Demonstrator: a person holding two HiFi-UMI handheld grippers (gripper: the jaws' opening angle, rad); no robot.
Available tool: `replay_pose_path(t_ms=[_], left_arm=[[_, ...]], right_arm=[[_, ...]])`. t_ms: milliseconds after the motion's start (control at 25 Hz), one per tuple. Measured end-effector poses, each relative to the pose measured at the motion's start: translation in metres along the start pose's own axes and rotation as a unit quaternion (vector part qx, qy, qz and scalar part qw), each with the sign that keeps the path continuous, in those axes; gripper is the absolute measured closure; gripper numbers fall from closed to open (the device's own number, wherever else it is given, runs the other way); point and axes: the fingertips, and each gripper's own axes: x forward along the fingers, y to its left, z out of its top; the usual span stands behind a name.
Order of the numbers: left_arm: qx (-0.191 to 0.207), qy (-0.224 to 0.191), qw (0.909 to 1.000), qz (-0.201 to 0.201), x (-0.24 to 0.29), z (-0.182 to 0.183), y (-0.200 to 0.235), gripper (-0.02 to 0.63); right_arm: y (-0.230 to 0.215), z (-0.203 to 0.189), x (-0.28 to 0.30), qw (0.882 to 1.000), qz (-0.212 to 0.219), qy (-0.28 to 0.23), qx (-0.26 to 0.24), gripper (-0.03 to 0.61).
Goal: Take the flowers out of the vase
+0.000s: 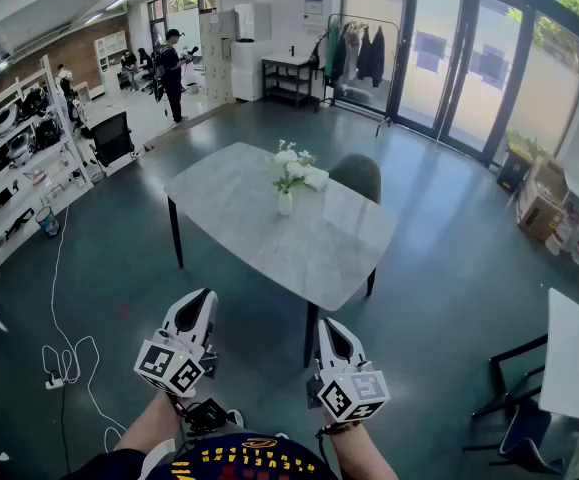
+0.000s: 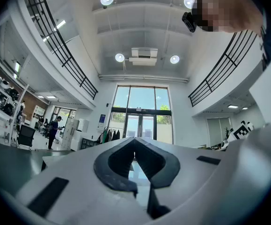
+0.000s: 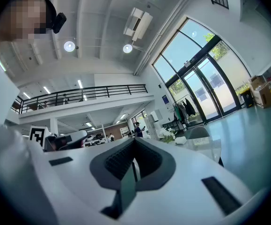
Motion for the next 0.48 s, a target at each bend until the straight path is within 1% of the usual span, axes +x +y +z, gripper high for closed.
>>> replay_pose_path(t_ms=[200,320,480], left_arm=[[0.005,-0.009,0.9998,0.015,0.003,0.000,0.013,0.611],[0.011,-0.016,0.9996,0.021,0.007,0.009,0.023,0.611],[0.011,-0.021,0.9994,0.026,0.014,0.015,0.048,0.611]], right_arm=[[-0.003,-0.004,0.008,1.000,0.001,0.006,-0.009,0.574],[-0.004,-0.005,0.013,1.000,-0.005,0.009,-0.013,0.574],[-0.006,-0.006,0.027,1.000,-0.016,-0.001,-0.004,0.574]])
